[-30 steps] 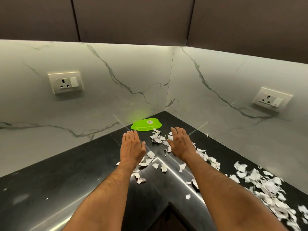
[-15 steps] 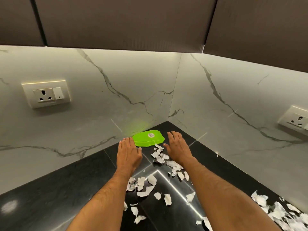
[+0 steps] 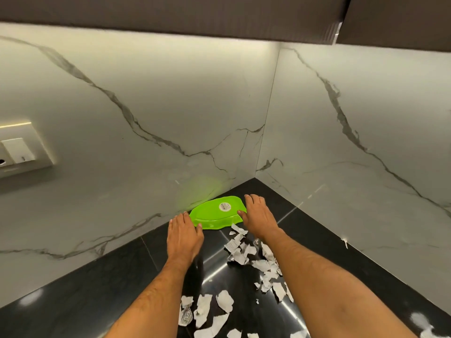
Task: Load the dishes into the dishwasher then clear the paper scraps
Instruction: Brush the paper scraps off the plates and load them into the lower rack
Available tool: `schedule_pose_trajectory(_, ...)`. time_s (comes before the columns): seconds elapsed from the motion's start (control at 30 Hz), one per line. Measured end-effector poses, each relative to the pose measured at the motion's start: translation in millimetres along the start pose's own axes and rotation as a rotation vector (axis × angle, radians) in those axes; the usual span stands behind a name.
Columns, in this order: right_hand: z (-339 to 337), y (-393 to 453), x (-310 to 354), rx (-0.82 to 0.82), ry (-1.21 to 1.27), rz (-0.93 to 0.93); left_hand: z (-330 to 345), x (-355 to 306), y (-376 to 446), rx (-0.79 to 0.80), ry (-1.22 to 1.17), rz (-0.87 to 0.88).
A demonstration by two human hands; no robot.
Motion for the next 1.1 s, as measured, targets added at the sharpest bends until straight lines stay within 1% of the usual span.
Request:
schedule_pose_trajectory(0.07, 15.6, 14.8, -5.9, 0.046, 0.04, 0.027, 12.6, 5.3, 11.4, 0.012, -0.026, -0.036)
schedule_pose_trajectory(0.17, 40.2, 37.1, -17.6, 0.13, 0.163, 0.12, 32.9, 9.2, 28.6, 0.041, -0.09, -0.122)
schedule_pose_trajectory(0.27, 61.8, 50.8, -30.7, 0.17, 0.215, 0.213, 51.9, 10.2, 42.7, 0.078, -0.154, -0.187)
schedule_pose_trajectory(0.4, 85.4, 59.7, -41.6, 0.213, 0.307, 0.312, 64.3, 9.1, 58.8, 0.125, -0.16, -0.249)
schedule_pose_trajectory(0.53, 91.9, 59.2, -42.2, 0.211, 0.369, 0.357, 69.6, 17.8, 68.0, 0.12, -0.273, -0.414)
schedule_pose_trajectory(0.7, 94.8, 55.0, -58.1, 0.18, 0.539, 0.548, 73.0, 33.7, 65.0, 0.085, -0.498, -0.696)
schedule_pose_trajectory(0.77, 97.7, 50.0, -63.5, 0.181, 0.585, 0.6, 73.3, 38.6, 59.1, 0.086, -0.553, -0.759)
schedule_pose_trajectory(0.9, 97.1, 38.7, -70.5, 0.145, 0.694, 0.626, 65.3, 38.5, 47.4, 0.082, -0.633, -0.805)
schedule_pose_trajectory(0.97, 83.2, 31.9, -69.5, 0.123, 0.734, 0.617, 54.3, 34.6, 44.8, 0.064, -0.682, -0.807)
schedule_pose_trajectory(1.03, 60.6, 22.5, -66.3, 0.085, 0.773, 0.597, 40.5, 25.9, 45.9, 0.044, -0.752, -0.739)
schedule_pose_trajectory(1.1, 39.1, 13.1, -64.7, 0.04, 0.807, 0.569, 27.0, 17.6, 46.1, -0.01, -0.844, -0.646)
Point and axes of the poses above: each hand's wrist, its own y-axis towards the middle knuckle, its own z-axis out of the palm, x = y × z, the point moved 7 cm from there along y, towards the middle knuckle, and after that the axes turned 2 degrees about z, right-handed, at the moved point
